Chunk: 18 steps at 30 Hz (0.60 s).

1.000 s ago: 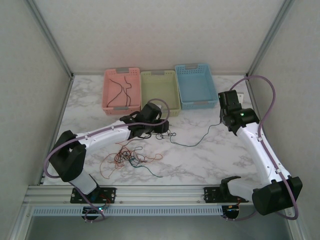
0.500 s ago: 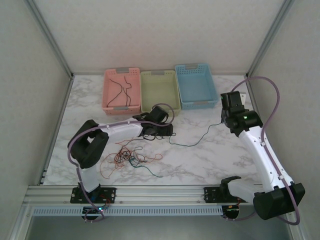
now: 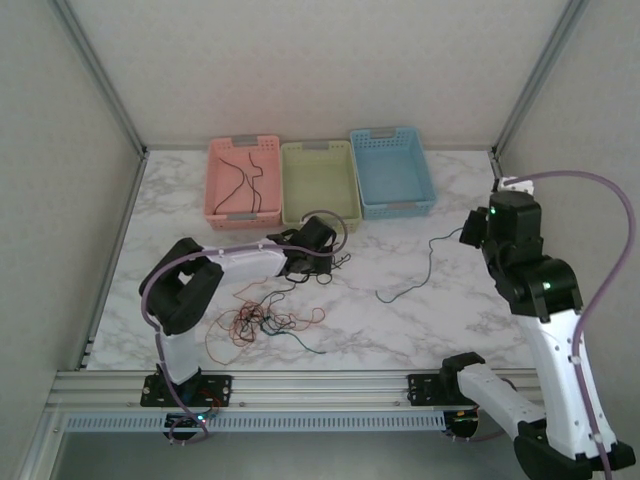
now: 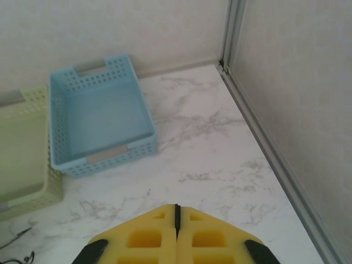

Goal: Untangle the cables

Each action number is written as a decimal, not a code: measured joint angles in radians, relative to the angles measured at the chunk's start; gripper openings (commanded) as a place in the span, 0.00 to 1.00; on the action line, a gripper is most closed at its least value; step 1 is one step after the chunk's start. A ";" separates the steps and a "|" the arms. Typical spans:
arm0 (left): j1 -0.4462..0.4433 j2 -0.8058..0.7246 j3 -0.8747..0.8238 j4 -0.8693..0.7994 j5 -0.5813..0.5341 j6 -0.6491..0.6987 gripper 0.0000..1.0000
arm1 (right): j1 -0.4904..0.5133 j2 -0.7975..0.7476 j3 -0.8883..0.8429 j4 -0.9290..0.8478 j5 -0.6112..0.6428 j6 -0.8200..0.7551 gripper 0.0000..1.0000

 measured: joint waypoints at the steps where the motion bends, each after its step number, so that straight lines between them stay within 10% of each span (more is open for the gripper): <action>1: 0.000 -0.014 -0.010 -0.001 -0.005 0.002 0.00 | 0.000 -0.013 0.005 0.001 -0.009 0.002 0.00; 18: 0.027 -0.304 -0.172 -0.002 -0.011 0.070 0.00 | -0.002 0.150 0.097 0.486 -0.359 0.121 0.00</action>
